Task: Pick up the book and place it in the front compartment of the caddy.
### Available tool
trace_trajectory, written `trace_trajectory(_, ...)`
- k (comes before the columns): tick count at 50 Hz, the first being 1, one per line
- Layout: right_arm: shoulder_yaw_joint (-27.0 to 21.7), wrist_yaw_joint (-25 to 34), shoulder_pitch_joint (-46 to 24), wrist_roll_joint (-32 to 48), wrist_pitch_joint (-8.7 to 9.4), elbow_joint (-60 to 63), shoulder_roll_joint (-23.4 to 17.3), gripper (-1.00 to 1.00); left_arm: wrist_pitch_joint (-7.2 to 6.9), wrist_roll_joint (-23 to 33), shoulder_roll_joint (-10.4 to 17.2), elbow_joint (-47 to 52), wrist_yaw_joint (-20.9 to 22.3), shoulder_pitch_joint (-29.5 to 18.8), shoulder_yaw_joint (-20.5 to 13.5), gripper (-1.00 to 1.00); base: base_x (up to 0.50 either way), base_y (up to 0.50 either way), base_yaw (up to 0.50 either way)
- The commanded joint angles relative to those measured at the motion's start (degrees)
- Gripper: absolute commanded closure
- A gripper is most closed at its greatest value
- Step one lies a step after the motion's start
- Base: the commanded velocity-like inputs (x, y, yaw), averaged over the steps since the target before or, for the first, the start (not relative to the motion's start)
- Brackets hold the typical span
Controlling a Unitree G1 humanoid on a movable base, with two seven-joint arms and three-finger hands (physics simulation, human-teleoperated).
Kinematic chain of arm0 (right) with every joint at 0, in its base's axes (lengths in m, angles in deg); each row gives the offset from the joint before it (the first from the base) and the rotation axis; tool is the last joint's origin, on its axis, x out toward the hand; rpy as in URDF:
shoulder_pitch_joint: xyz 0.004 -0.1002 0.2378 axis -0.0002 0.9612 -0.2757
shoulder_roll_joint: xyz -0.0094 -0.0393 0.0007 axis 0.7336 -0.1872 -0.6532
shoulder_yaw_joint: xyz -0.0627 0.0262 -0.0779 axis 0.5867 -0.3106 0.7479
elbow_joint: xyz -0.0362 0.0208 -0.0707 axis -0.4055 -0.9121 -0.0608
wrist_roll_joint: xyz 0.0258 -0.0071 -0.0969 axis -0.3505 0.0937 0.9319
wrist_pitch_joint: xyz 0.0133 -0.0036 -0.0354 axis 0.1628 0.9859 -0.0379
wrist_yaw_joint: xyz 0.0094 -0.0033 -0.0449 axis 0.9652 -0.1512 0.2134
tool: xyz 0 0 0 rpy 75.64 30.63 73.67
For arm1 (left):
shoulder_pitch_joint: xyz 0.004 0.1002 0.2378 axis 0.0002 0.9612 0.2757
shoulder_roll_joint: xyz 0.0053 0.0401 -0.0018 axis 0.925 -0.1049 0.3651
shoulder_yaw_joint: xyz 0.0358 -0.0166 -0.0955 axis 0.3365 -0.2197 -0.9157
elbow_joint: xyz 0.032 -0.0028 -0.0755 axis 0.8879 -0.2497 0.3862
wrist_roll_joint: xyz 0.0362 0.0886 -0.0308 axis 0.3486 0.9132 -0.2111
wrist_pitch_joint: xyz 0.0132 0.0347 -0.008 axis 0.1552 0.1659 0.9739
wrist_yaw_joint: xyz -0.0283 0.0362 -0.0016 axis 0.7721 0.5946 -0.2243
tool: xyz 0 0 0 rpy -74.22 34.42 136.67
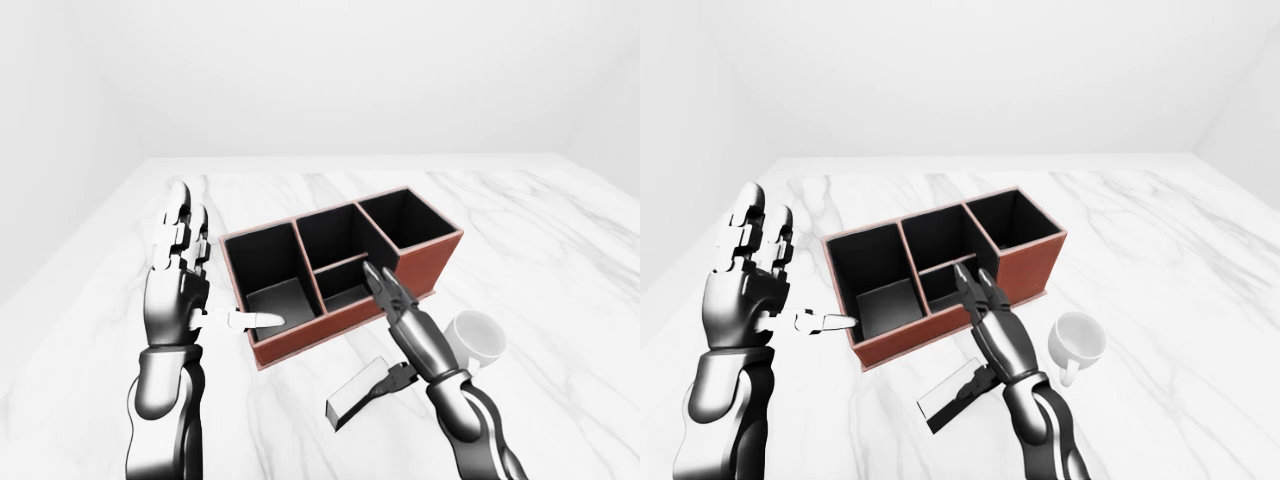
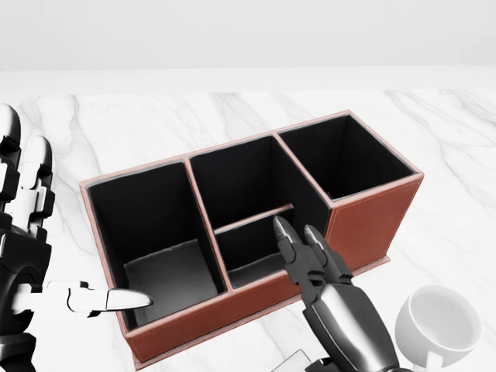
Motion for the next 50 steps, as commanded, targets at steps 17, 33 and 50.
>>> trace_trajectory(17, 2.3, -1.6, 0.9, 1.4, 0.00, -2.0, -0.4, -1.00, 0.00, -0.3, 0.1, 0.5, -0.1, -0.3, -0.3, -1.00, 0.00, 0.00, 0.00)
trace_trajectory(33, 4.1, -1.7, 1.2, 3.5, 0.00, -0.8, -0.9, -1.00, 0.00, -0.6, 0.3, 0.8, -0.1, -0.6, -0.7, -1.00, 0.00, 0.00, 0.00)
trace_trajectory(50, 5.0, -2.9, 2.1, 5.6, 0.00, -0.8, -1.4, -1.00, 0.00, -0.5, 0.2, 0.7, -0.1, -0.5, -0.7, -1.00, 0.00, 0.00, 0.00)
